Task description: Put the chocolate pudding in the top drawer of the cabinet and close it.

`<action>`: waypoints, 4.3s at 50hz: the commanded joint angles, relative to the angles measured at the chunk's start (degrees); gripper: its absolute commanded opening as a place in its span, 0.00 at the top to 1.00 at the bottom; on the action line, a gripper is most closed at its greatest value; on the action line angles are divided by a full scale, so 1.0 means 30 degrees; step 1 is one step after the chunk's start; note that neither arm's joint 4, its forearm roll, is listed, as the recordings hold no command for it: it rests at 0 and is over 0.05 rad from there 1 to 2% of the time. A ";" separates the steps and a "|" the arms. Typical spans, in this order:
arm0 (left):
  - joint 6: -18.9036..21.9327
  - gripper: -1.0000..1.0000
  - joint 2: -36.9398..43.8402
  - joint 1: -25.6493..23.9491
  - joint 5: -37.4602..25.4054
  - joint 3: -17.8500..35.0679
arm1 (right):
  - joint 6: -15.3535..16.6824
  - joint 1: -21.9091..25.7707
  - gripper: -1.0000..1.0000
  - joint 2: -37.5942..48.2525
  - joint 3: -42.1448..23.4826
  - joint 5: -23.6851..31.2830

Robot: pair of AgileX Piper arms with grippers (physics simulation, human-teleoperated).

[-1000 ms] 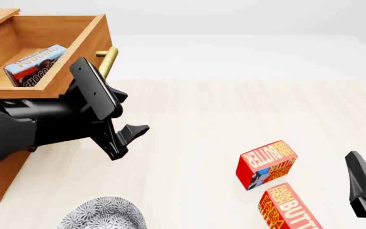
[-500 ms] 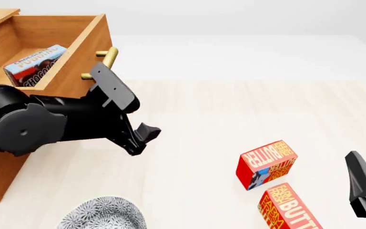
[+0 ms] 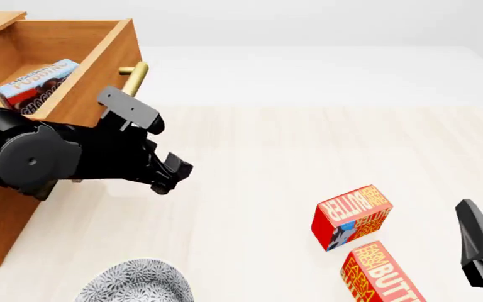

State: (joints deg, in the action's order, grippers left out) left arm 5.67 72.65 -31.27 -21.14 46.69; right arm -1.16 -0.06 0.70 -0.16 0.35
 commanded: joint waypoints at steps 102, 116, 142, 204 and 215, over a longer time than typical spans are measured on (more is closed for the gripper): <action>0.1903 0.00 -0.2734 1.1646 0.1711 -0.0562 | 0.0002 -0.0002 0.00 -0.0001 0.0000 0.0000; 0.1911 0.00 -0.0495 1.3219 0.3216 -0.0218 | 0.0001 0.0003 0.00 0.0002 0.0000 0.0000; 0.1982 0.00 0.1326 1.6431 0.4293 0.0818 | 0.0001 0.0004 0.00 0.0003 0.0000 -0.0001; 0.2757 0.00 -0.8942 1.7785 -0.3783 0.7390 | -0.0001 -0.0001 0.00 -0.0001 0.0000 0.0000; 0.2285 0.00 -1.0292 1.7487 -0.4060 0.8382 | -0.0001 -0.0003 0.00 -0.0006 0.0000 0.0002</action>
State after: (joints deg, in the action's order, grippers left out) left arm 13.21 45.63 20.72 -32.86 68.67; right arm -1.16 -0.06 0.69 -0.16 0.35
